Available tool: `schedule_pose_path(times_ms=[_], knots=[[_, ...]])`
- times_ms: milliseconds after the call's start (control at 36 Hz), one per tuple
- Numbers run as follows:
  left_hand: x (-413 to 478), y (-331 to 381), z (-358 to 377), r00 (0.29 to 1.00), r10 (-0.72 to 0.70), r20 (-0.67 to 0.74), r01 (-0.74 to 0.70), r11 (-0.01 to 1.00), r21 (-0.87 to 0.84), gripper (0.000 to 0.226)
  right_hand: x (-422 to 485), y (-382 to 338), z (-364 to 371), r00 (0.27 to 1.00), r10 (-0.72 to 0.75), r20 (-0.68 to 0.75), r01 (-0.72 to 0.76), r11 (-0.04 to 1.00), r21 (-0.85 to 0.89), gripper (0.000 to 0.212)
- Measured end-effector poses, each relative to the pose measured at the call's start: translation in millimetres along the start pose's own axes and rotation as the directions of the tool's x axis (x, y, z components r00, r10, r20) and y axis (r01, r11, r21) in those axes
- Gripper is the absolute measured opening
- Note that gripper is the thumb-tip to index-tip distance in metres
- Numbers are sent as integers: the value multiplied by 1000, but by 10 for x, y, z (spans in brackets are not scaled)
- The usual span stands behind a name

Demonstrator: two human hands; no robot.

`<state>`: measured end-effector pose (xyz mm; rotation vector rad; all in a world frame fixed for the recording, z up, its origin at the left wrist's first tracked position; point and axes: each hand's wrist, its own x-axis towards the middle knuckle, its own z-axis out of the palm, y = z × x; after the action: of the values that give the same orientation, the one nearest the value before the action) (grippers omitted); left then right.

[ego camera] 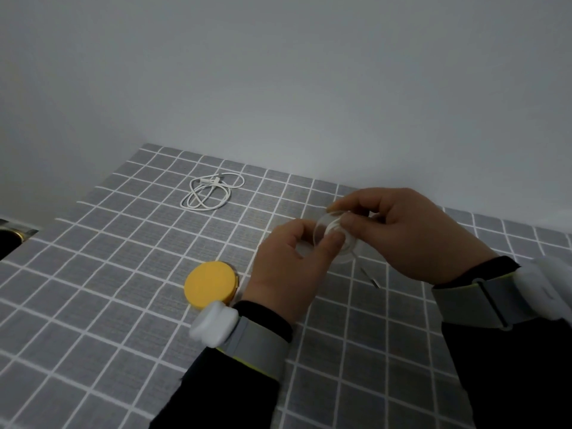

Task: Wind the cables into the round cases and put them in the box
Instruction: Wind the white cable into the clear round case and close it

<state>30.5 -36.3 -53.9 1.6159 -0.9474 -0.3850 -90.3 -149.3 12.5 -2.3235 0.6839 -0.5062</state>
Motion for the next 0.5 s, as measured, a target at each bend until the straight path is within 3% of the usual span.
schedule_pose_path(times_ms=[361,500], knots=[[54,-9,-48,969,-205,-135,182,969,-164,15,55,23,163,987,103,-119,-99,994,42,3],[69,-10,-48,948,-256,-186,214,952,-219,16,70,-8,242,978,111,-178,-102,993,56,7]])
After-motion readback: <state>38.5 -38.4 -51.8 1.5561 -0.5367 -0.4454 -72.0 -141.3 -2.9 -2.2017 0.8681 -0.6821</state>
